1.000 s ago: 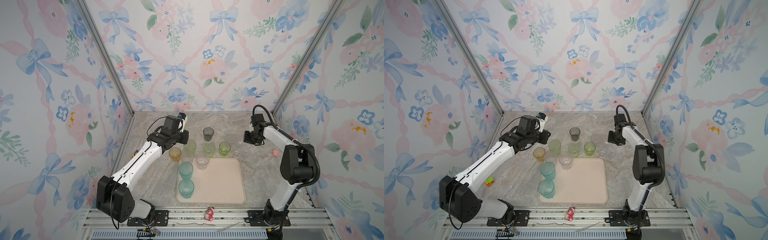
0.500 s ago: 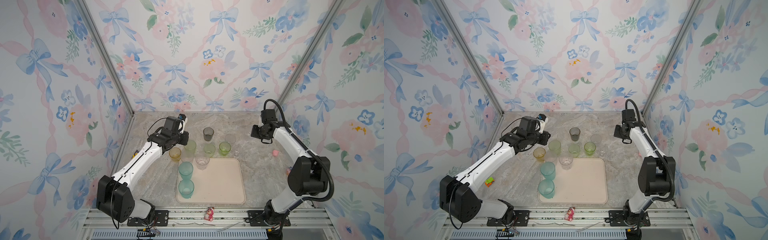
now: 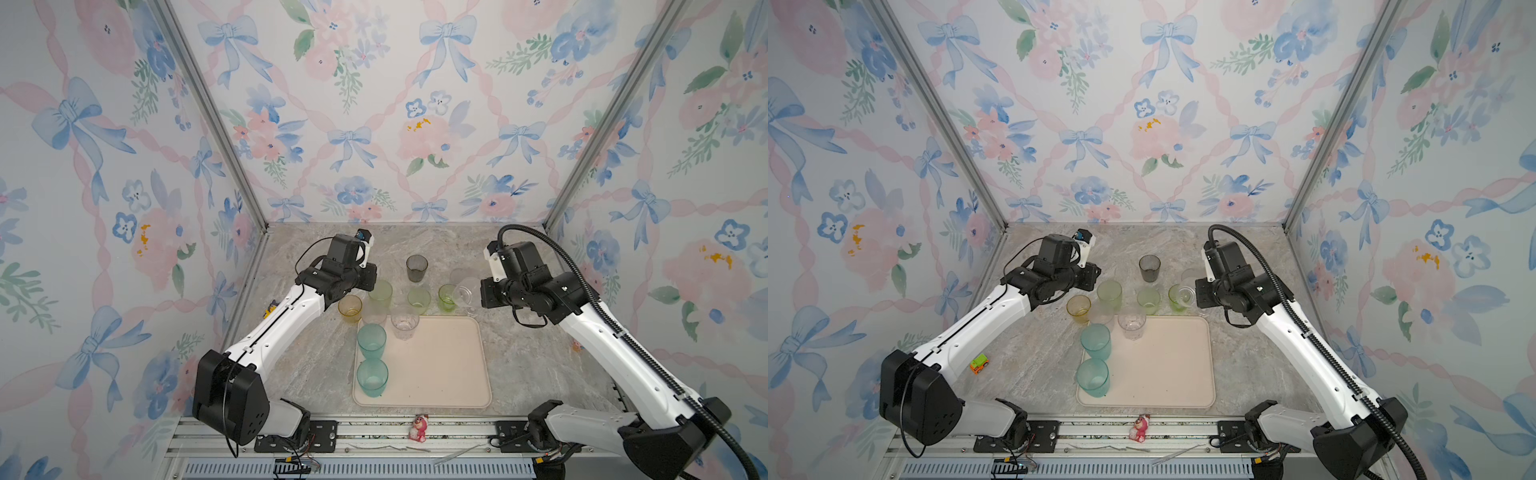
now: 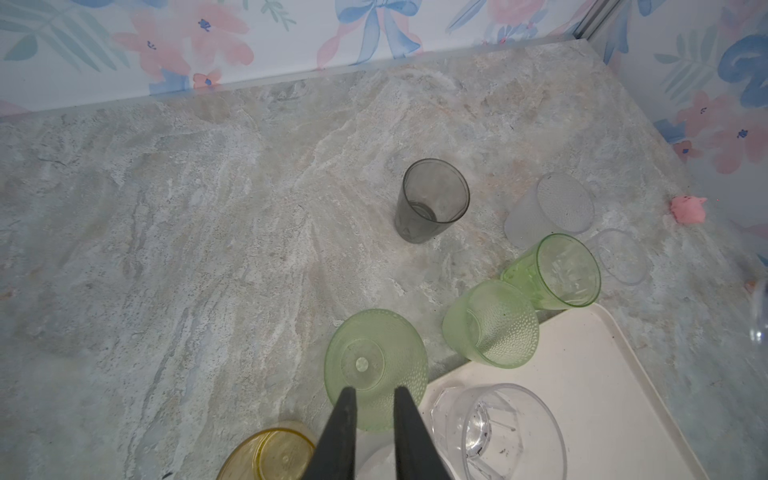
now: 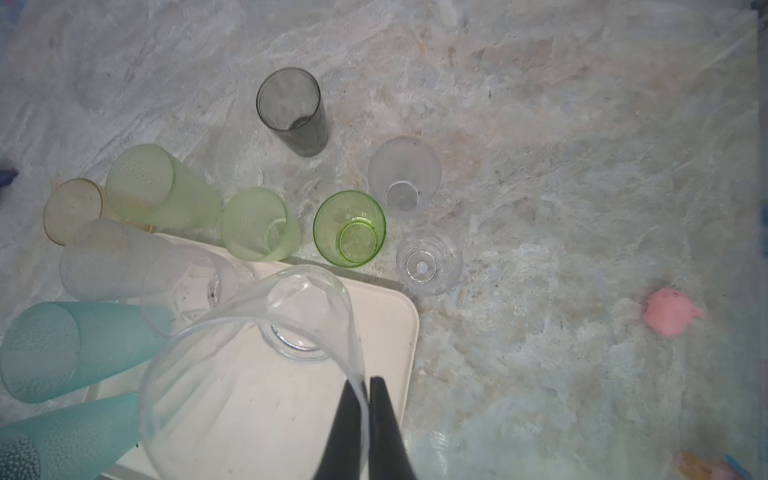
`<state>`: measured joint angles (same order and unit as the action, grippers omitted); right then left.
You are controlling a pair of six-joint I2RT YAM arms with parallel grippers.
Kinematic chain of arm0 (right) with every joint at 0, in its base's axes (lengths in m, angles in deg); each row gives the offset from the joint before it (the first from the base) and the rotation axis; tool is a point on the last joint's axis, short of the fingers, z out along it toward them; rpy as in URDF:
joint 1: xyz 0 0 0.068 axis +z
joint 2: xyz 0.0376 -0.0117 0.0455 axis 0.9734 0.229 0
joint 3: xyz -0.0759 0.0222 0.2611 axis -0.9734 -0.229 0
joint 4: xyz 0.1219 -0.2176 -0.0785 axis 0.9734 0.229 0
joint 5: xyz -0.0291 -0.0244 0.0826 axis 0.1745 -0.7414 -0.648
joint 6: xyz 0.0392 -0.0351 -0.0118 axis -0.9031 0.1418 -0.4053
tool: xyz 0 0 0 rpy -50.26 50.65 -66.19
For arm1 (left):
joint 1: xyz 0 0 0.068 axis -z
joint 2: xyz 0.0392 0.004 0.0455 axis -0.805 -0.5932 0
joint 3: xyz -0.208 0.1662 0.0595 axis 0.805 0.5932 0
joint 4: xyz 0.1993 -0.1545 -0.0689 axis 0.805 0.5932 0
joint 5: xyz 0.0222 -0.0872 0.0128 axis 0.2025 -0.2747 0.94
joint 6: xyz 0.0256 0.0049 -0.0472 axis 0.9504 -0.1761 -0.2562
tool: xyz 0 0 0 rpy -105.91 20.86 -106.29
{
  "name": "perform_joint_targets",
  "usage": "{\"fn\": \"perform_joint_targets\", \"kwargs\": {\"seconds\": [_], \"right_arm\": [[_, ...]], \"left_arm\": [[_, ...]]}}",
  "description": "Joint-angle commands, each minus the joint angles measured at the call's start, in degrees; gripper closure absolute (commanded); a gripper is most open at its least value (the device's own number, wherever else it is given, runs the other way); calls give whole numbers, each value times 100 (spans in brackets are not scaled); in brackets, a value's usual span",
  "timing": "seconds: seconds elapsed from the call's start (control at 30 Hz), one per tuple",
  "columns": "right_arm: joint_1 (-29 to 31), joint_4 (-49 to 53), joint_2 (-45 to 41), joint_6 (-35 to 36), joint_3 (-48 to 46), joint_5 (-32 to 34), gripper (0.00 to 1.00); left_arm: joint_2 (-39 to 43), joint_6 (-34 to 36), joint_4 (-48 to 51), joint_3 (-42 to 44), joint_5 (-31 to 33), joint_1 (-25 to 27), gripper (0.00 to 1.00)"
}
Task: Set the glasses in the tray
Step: 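Carry the clear cup with the right gripper and lower it onto the tray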
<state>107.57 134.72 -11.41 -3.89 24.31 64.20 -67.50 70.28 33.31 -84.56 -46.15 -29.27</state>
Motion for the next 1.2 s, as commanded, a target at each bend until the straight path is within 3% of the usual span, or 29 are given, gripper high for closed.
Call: {"fn": "perform_joint_targets", "kwargs": {"seconds": [0.0, 0.2, 0.63, 1.17], "right_arm": [[434, 273, 177, -420, -354, 147, 98], [794, -264, 787, -643, -710, -78, 99], [819, -872, 2088, -469, -405, -335, 99], [929, -891, 2744, -391, -5, -295, 99]], "left_arm": [[-113, 95, -72, -30, 6, -36, 80], [-77, 96, -64, -57, -54, -38, 80], [24, 114, -55, 74, -31, -42, 80], [89, 158, -59, 193, -37, -170, 79]]}}
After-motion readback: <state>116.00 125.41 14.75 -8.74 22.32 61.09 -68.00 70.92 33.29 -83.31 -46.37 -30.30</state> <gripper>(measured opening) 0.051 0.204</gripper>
